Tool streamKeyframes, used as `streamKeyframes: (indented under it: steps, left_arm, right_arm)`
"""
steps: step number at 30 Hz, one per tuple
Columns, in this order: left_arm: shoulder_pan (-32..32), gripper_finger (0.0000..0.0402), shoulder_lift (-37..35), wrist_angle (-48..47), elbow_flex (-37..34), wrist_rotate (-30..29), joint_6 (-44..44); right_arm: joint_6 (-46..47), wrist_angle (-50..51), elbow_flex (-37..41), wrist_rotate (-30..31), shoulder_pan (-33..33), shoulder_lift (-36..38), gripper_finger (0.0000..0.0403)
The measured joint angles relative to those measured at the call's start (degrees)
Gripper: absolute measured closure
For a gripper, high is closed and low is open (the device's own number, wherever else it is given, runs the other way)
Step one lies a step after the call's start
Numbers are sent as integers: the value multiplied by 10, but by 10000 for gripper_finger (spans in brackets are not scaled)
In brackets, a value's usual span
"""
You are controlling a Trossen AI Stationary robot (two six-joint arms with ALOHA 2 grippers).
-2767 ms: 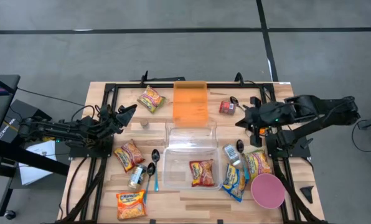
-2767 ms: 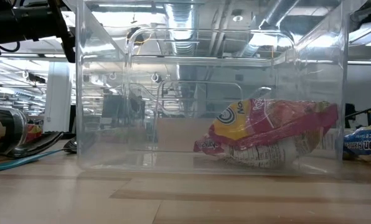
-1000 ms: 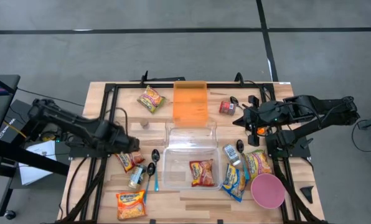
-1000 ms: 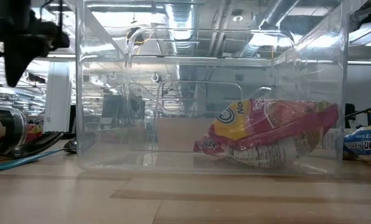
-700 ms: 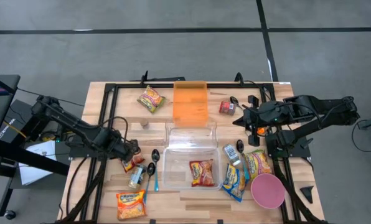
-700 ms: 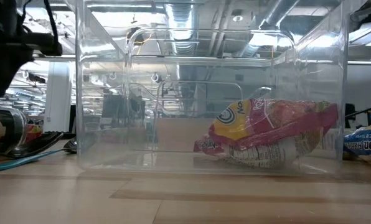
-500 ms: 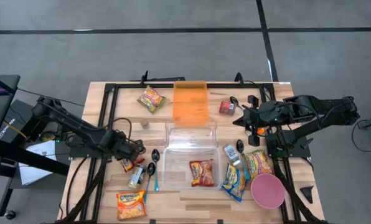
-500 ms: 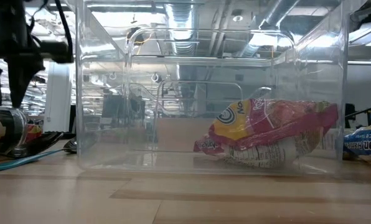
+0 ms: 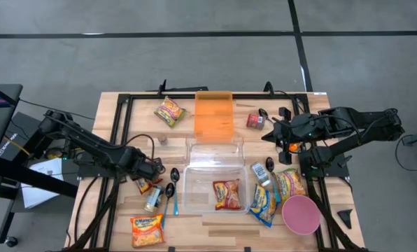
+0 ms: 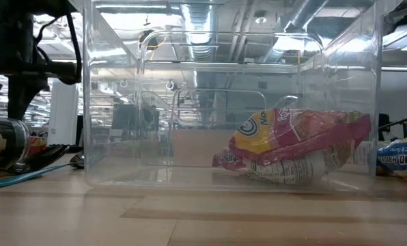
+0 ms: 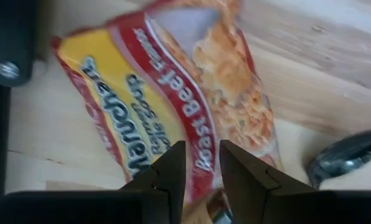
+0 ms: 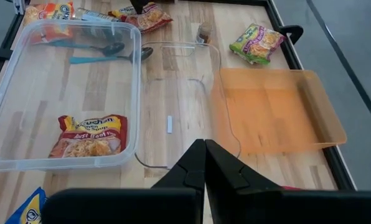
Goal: Pick & Place Food Item
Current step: Put the red noodle pack into the white transparent bin
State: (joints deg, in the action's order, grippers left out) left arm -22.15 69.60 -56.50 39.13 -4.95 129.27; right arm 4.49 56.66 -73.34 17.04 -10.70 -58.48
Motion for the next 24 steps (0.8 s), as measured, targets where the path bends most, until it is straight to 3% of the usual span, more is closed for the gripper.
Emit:
streamKeyframes:
  steps: [5, 18, 24]
  left_arm:
    - [0, 312, 3, -37, 0, 0, 4]
    - [6, 312, 11, -23, -1, 0, 5]
    - [13, 312, 15, 41, -31, -1, 7]
  right_arm:
    - [-2, 0, 0, 0, 3, 0, 403]
    - [-4, 1, 0, -3, 23, 0, 403]
    - [-4, 1, 0, -3, 23, 0, 403]
